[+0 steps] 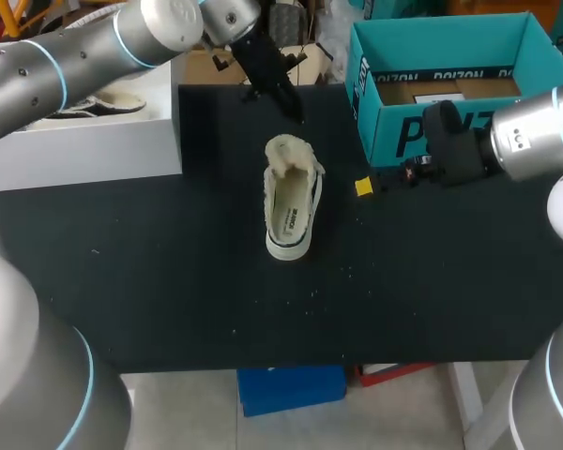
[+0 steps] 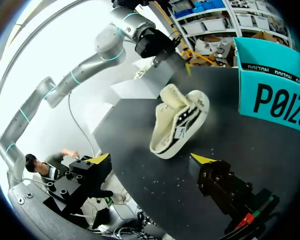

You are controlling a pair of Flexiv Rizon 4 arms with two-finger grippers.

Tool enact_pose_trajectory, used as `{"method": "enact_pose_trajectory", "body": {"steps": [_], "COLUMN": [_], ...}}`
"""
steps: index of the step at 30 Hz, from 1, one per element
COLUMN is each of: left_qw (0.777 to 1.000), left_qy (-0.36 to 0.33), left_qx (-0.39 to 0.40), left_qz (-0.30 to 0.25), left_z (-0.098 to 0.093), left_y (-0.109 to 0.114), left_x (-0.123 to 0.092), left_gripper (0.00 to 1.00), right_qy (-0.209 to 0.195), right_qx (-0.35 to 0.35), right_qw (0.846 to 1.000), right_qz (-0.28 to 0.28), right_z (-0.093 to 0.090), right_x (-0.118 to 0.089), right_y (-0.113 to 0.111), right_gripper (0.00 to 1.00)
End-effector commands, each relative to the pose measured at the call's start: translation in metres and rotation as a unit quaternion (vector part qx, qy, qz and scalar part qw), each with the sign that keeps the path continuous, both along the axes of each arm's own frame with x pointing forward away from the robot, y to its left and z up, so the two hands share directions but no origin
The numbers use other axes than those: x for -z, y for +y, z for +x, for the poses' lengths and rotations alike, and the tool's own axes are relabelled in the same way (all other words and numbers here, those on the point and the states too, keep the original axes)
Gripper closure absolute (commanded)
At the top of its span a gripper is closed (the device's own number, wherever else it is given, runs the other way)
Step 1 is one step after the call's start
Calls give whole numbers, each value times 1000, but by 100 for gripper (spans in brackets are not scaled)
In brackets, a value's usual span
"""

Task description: Take the shoe out of the shoebox, open the shoe tongue, remove and reinsert the insole, then place the shoe into the shoebox

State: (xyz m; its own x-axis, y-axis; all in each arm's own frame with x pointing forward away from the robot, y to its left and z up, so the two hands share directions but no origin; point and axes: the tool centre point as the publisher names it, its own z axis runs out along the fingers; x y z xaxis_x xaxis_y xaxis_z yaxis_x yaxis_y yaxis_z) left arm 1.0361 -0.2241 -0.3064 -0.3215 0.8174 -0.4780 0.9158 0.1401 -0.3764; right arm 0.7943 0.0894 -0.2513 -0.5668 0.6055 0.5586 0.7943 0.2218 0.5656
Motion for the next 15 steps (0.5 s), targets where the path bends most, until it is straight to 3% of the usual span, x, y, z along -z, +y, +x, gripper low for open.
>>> {"method": "enact_pose_trajectory", "body": {"steps": [1, 10, 15], "left_qw": [1000, 998, 998], "left_qy": [17, 36, 51], "left_qx": [19, 31, 32], "left_qz": [14, 29, 16], "left_z": [-9, -49, -66], "left_y": [2, 19, 19], "left_x": [4, 20, 35], "left_gripper": [100, 100, 100], "right_qy": [1, 1, 1], "right_qx": [0, 0, 0], "right_qw": [1000, 1000, 1000], "right_qz": [-1, -1, -1], "right_z": [1, 1, 1], "right_x": [0, 0, 0], "right_y": [1, 1, 1], "right_gripper": [0, 0, 0]}}
